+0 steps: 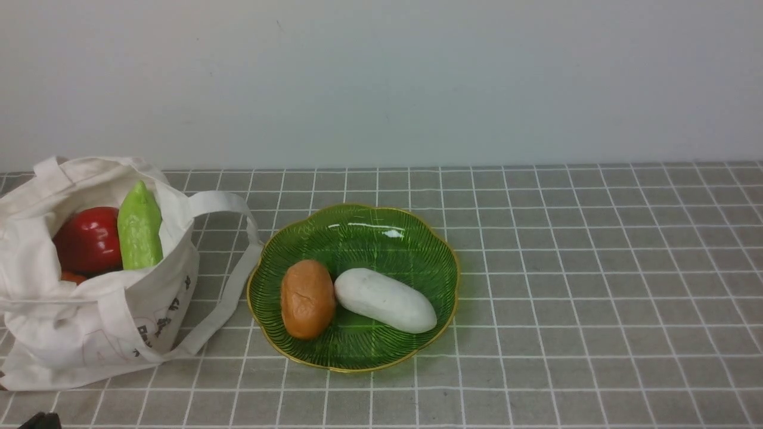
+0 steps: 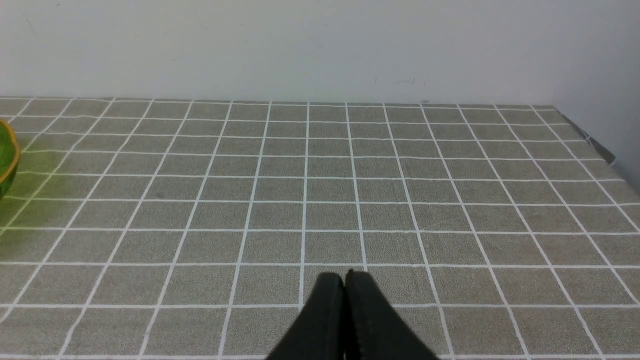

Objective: Take vegetables from bag on grey coffee tablecloth place on plate.
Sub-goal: 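Reach into the cloth bag and grasp the green cucumber with the left gripper, then place the green vegetable from the bag onto the plate with the left gripper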

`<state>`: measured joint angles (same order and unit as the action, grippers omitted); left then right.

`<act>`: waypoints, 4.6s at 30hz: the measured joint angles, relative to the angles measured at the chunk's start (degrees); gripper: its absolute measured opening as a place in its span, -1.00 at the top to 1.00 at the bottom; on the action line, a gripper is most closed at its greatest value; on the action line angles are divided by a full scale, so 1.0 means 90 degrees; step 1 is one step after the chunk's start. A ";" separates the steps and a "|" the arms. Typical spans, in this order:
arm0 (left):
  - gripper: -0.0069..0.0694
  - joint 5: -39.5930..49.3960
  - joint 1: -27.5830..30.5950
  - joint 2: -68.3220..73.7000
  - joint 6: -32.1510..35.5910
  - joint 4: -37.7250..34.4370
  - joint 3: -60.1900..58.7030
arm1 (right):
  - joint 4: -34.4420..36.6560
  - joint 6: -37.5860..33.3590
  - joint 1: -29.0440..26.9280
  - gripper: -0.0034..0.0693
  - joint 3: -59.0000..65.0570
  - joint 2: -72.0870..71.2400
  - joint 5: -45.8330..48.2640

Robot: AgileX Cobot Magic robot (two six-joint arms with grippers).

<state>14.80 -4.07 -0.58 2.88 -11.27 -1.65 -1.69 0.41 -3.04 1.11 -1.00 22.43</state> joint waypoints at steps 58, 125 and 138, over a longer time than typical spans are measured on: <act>-0.07 0.2896 0.1355 1.1003 0.2237 -0.0606 0.8521 | 0.0000 0.0000 0.0000 0.94 0.0000 0.0000 0.0000; -0.06 0.0634 -0.1747 1.1469 0.2782 -0.2879 0.8541 | 0.0000 0.0000 0.0000 0.94 0.0000 0.0000 -0.0007; -0.15 -0.0514 -0.1781 1.2563 0.2794 -0.3375 0.8541 | 0.0000 0.0000 0.0000 0.94 0.0000 0.0000 -0.0012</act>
<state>10.17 -20.10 112.49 28.03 -41.64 75.22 -1.69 0.41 -3.04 1.11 -1.00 22.32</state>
